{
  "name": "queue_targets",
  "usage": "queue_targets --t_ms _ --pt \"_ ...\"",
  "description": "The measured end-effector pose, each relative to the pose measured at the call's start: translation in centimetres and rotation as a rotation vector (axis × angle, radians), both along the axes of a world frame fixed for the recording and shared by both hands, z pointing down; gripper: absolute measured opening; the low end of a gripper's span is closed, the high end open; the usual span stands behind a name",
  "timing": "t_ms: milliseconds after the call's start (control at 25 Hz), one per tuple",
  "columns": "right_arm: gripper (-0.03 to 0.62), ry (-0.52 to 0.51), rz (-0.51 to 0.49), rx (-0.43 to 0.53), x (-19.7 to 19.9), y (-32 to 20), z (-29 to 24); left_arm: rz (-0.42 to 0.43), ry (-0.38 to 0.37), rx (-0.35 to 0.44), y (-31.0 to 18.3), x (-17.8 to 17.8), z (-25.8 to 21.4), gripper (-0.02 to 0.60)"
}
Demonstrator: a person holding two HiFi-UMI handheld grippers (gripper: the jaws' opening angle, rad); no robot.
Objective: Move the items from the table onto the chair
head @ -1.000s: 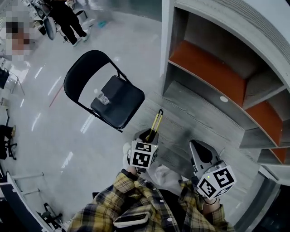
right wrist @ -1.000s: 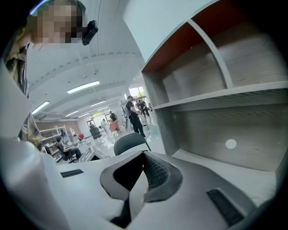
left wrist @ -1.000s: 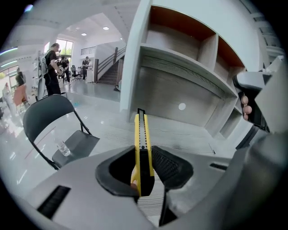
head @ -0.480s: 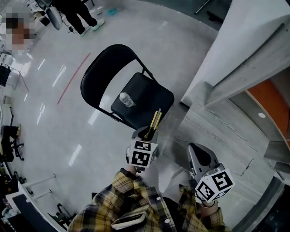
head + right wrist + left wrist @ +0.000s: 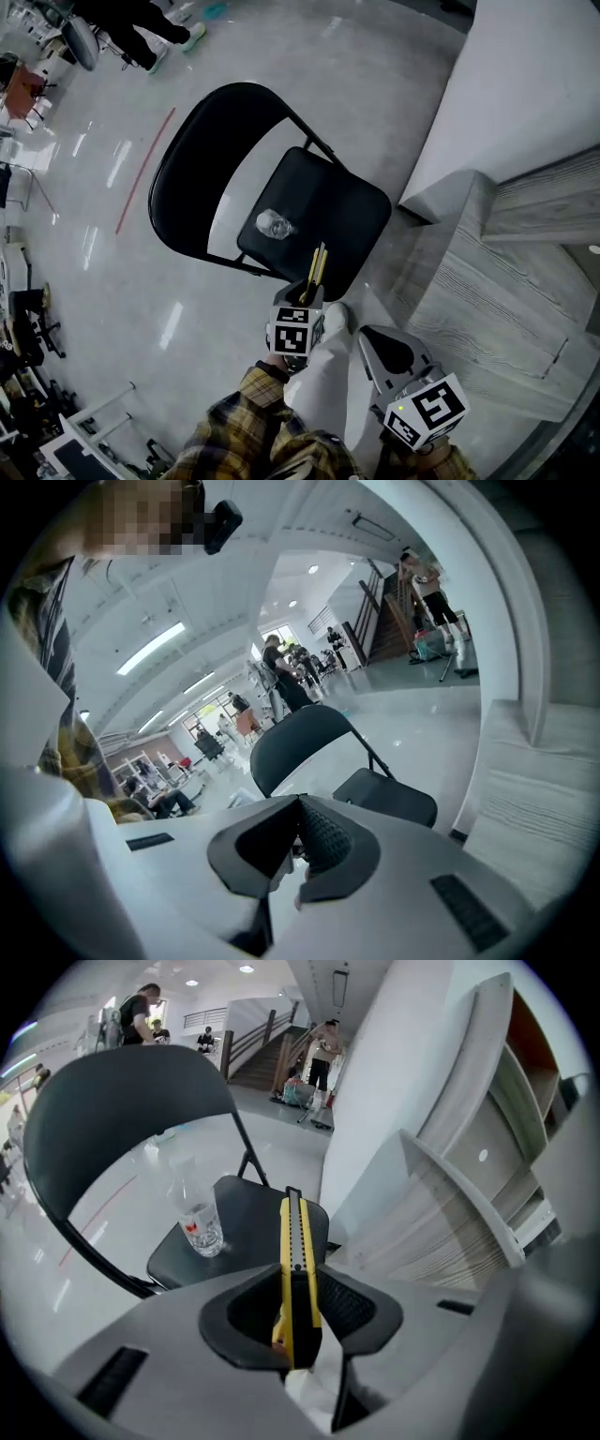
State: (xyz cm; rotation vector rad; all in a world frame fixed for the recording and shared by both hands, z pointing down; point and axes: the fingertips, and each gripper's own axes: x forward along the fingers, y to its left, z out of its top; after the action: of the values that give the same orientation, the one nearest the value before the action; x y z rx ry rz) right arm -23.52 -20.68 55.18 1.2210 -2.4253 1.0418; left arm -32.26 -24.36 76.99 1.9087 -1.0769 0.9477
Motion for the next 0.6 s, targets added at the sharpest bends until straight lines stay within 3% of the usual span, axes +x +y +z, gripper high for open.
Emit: queue_targets --t_ms 160,360,600 --pt "0.017 -0.015 -0.016 -0.050 -1.1 -0.5 4.2 -0.005 0.005 -0.033 -0.9 -0.2 6.5 0.118" --pt "0.017 -0.009 0.013 -0.078 -0.5 -2.3 7.6 0.031 -0.044 -0.097 -1.2 -0.6 13.5 0.118" --pt "0.017 -0.018 0.049 -0.083 0.1 -4.1 9.1 -0.011 -0.068 -0.180 -1.7 -1.0 19.3 0.118"
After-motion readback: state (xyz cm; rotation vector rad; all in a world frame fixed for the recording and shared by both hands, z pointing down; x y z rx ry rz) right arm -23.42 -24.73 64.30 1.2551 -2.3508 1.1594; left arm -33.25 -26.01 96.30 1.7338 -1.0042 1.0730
